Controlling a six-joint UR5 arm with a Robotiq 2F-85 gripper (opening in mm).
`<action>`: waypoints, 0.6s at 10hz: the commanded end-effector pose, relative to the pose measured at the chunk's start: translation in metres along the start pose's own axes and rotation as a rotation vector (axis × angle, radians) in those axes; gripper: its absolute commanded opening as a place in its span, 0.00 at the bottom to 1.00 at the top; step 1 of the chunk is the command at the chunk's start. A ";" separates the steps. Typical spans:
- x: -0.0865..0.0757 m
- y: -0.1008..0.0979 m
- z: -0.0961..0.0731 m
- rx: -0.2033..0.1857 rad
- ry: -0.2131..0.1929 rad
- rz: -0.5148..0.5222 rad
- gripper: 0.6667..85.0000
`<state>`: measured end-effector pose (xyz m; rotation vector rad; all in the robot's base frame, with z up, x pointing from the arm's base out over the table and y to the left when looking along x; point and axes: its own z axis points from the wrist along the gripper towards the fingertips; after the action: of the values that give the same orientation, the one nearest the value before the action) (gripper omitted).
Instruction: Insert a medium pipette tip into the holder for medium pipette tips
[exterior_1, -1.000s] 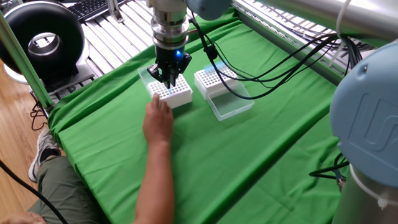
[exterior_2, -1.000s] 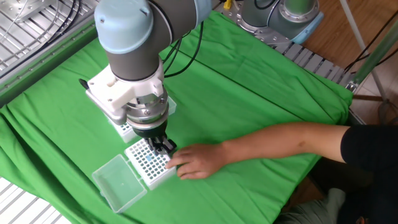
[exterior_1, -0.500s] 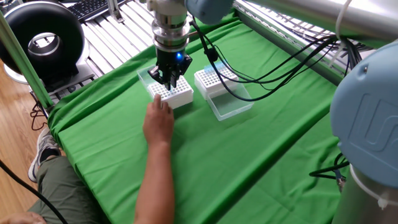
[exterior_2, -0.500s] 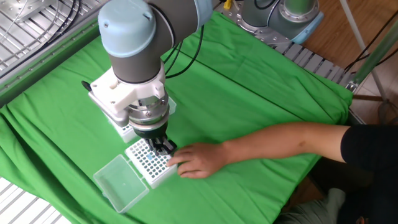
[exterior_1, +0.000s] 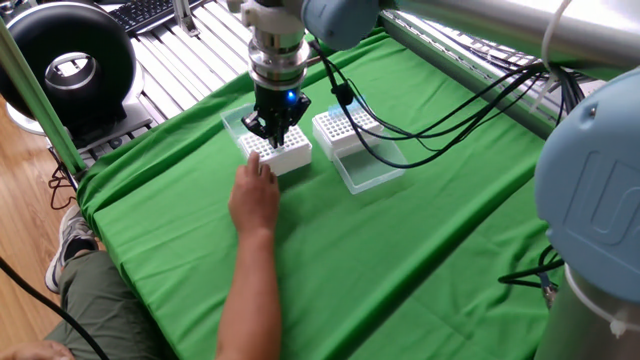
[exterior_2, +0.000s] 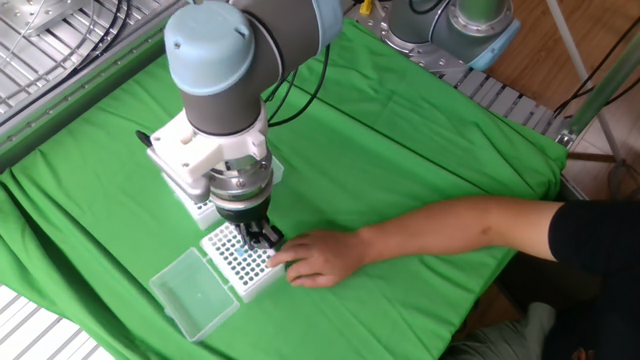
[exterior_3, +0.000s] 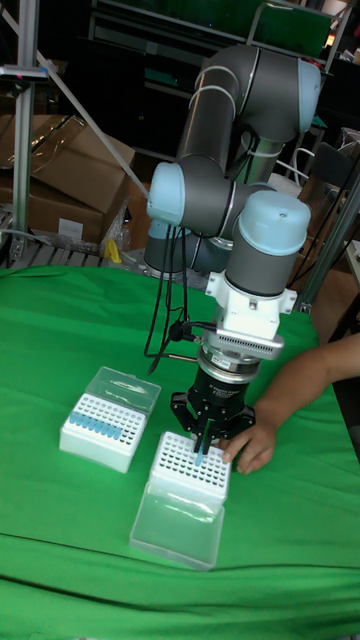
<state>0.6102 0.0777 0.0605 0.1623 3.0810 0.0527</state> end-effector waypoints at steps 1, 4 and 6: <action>0.006 -0.001 -0.007 0.022 0.030 0.038 0.03; 0.008 -0.001 -0.030 0.036 0.070 0.033 0.00; 0.012 -0.007 -0.051 0.042 0.099 0.019 0.00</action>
<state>0.5997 0.0734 0.0900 0.2002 3.1499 -0.0055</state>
